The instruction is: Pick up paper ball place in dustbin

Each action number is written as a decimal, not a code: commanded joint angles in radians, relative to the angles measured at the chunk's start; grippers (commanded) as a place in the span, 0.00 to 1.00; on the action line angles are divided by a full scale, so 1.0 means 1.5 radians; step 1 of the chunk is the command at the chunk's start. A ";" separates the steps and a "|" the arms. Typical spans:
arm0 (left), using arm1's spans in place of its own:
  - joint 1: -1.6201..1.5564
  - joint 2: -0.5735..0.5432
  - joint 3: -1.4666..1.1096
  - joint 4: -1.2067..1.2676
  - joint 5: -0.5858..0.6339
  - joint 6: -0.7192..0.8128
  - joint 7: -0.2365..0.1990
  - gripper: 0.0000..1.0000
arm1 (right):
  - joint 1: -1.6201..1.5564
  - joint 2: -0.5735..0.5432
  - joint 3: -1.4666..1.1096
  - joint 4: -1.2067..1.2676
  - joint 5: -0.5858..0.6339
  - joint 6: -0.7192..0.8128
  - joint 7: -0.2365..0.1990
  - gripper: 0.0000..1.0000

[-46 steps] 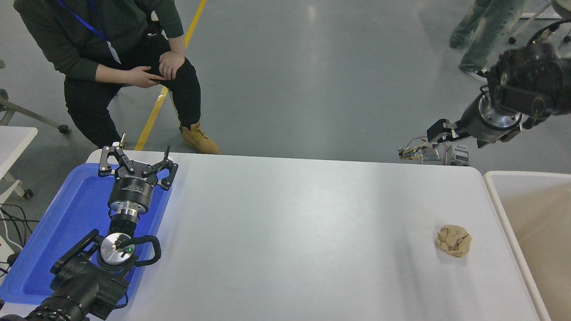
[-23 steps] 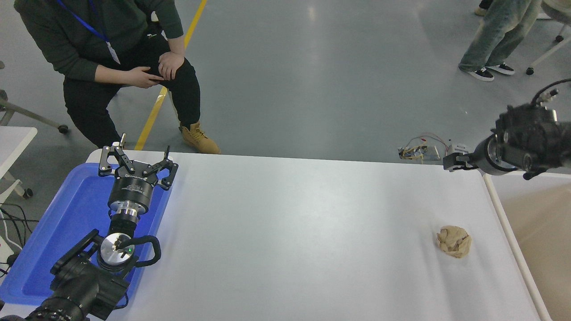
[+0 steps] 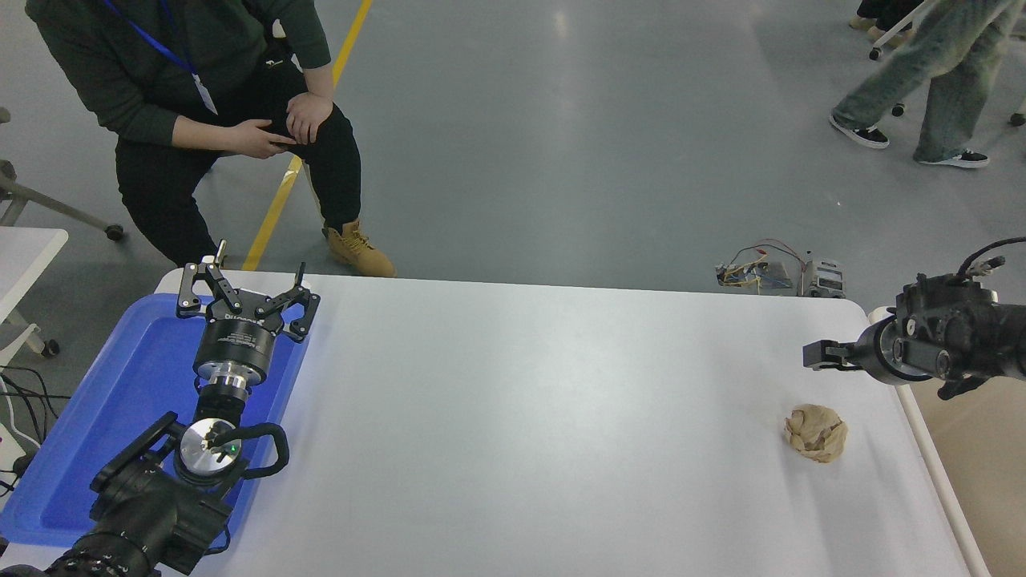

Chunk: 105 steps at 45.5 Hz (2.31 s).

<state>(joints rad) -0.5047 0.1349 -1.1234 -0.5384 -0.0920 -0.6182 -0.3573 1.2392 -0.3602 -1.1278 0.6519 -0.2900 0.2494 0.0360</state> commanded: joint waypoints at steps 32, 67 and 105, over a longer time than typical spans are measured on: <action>0.000 0.000 0.000 0.000 0.000 0.000 0.001 1.00 | -0.045 0.001 0.042 0.003 0.001 -0.005 0.001 1.00; 0.000 0.000 -0.001 0.000 0.000 0.000 0.000 1.00 | -0.094 0.004 0.055 0.006 0.000 0.000 0.001 1.00; 0.000 0.000 -0.001 0.000 0.000 0.000 0.000 1.00 | -0.073 0.002 0.042 0.002 -0.112 -0.018 0.087 0.00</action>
<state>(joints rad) -0.5047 0.1346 -1.1233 -0.5384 -0.0920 -0.6182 -0.3574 1.0977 -0.3481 -1.0516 0.6563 -0.4251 0.2260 0.1354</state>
